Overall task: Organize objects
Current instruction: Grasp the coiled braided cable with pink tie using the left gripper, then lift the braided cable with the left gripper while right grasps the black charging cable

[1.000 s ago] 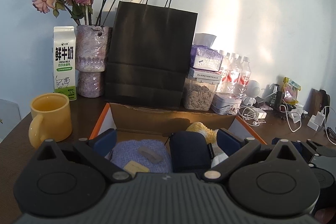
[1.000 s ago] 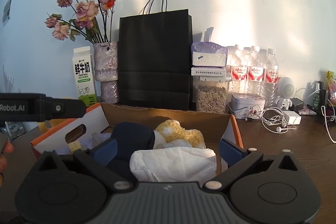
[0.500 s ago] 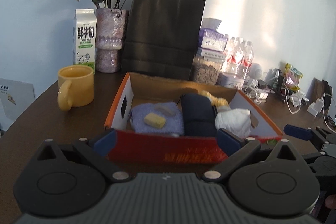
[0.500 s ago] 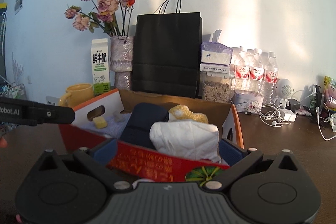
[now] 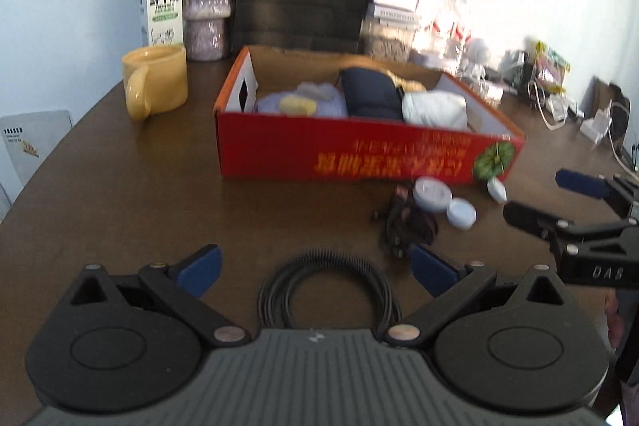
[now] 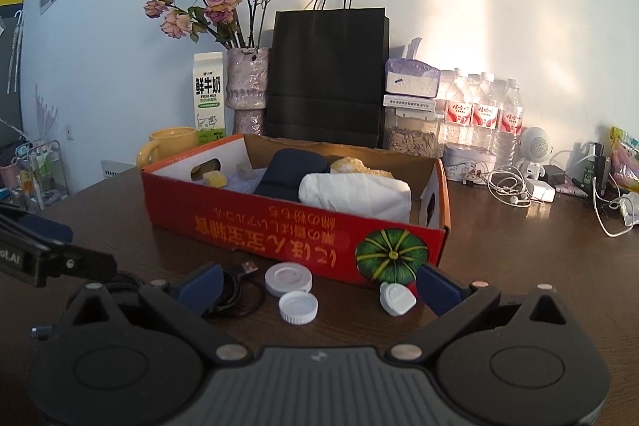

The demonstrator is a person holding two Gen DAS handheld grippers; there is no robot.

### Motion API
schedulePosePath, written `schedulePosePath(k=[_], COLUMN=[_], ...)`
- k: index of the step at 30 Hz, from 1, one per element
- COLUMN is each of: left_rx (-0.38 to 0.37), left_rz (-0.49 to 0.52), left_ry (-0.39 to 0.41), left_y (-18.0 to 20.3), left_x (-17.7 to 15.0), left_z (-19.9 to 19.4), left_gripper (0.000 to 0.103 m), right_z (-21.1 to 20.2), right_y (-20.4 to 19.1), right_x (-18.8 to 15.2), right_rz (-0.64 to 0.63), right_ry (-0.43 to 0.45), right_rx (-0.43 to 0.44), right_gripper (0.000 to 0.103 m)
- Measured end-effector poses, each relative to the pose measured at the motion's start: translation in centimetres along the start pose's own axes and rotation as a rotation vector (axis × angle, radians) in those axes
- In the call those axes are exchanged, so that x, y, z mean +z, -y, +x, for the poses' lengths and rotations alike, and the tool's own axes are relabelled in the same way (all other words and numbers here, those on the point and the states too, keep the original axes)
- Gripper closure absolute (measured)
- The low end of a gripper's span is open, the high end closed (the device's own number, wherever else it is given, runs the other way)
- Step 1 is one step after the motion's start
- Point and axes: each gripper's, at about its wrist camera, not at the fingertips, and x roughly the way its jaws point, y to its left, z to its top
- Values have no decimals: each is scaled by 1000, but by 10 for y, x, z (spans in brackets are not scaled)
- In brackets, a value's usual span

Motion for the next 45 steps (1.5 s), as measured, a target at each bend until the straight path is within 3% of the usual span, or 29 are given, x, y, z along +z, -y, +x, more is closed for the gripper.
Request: schedulePosePath(k=[7,14,22,31,34,45], left_rx=[-21,13,90,82,89,63], left_rz=[23,24,64,70,64,12], left_ry=[-109,-153,-125,-99,-76,10], left_y=[8,14,23,24,24,14], left_x=[-17,-27,-26,-26,-26,-23], left_z=[4,13,26,28,25,11], left_gripper=[0,0,0,0,10,14], right_z=[-4,-4,-3,-1,0,5], right_y=[3,5,5,5,5,6], right_x=[-13,-18,-20,-20,-20,-20], right_rz=[3,15,20,23,26,33], right_ry=[-25,-25,-34,-46,-54,-88], right_rx=[11,16,27,26,25,10], right_gripper=[0,0,0,0,0,0])
